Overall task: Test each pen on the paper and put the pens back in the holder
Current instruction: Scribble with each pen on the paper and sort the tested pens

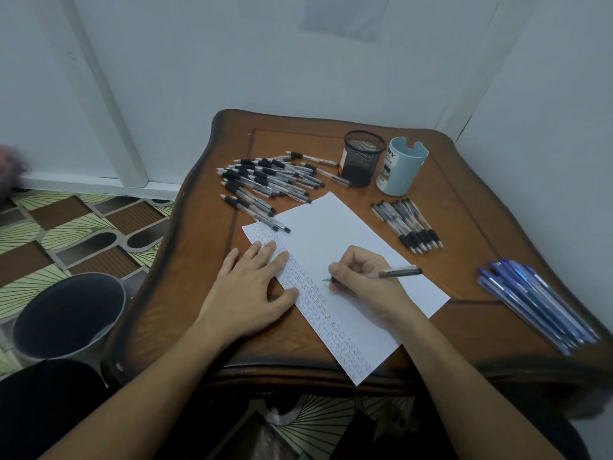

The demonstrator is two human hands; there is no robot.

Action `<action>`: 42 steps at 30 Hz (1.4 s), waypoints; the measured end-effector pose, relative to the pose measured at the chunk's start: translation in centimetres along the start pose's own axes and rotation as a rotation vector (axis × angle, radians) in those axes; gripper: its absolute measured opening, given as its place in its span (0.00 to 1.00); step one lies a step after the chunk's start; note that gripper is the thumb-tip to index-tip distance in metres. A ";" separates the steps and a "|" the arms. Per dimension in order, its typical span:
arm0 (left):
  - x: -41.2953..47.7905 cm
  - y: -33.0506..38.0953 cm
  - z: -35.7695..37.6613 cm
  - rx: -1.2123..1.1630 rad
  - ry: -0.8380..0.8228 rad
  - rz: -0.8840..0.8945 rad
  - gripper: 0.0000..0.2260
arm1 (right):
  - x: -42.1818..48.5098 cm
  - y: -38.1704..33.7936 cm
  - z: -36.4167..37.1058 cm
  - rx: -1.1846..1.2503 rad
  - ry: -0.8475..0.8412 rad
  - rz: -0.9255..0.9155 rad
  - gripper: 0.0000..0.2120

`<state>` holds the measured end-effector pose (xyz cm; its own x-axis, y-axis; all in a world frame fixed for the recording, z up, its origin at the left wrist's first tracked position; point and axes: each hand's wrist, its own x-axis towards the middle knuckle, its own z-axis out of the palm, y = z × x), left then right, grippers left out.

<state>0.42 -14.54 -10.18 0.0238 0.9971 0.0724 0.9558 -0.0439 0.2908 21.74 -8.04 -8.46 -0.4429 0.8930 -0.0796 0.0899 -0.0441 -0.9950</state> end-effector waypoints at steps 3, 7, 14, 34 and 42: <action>0.0 0.0 0.0 -0.004 0.000 -0.004 0.36 | 0.0 0.7 0.4 -0.027 0.084 -0.023 0.18; 0.0 0.0 0.0 0.004 -0.007 0.004 0.36 | 0.0 1.3 0.7 -0.059 0.100 -0.010 0.23; 0.0 0.0 -0.1 0.025 -0.012 0.002 0.36 | 0.0 1.8 0.6 -0.191 0.095 -0.052 0.21; 0.0 0.0 0.0 0.021 -0.013 -0.003 0.36 | 0.1 2.0 0.6 -0.241 0.086 -0.094 0.20; 0.0 0.0 -0.1 0.015 -0.019 0.002 0.37 | 0.0 2.0 0.6 -0.236 0.080 -0.095 0.20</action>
<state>0.37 -14.52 -10.07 0.0314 0.9980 0.0546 0.9601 -0.0452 0.2760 21.41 -8.44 -10.51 -0.3879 0.9213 0.0279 0.2608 0.1387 -0.9554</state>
